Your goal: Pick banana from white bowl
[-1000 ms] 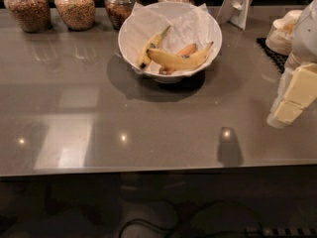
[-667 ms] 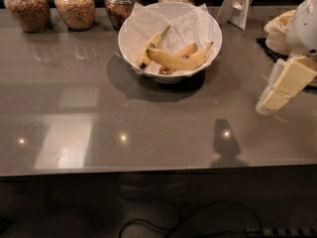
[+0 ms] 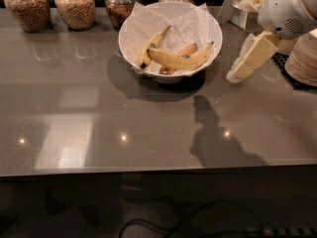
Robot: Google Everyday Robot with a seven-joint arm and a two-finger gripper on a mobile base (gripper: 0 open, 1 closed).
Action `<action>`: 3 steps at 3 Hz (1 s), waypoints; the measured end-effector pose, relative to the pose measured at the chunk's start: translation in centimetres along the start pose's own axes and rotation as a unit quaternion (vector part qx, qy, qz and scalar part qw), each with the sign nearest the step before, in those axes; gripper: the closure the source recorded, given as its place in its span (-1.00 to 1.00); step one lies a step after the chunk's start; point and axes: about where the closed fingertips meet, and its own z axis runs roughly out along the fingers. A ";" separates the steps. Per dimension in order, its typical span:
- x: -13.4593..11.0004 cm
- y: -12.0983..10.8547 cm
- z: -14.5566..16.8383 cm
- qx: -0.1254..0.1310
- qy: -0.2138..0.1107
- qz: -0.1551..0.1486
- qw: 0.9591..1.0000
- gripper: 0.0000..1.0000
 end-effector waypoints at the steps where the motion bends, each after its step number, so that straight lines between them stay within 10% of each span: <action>1: -1.5 -2.5 2.4 -0.001 -0.030 -0.018 0.999 -1.00; 3: -6.0 -5.6 7.9 -0.015 -0.079 -0.058 0.995 -1.00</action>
Offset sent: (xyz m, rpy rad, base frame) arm 0.1015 0.0674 -0.0031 0.0954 -0.0797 0.1654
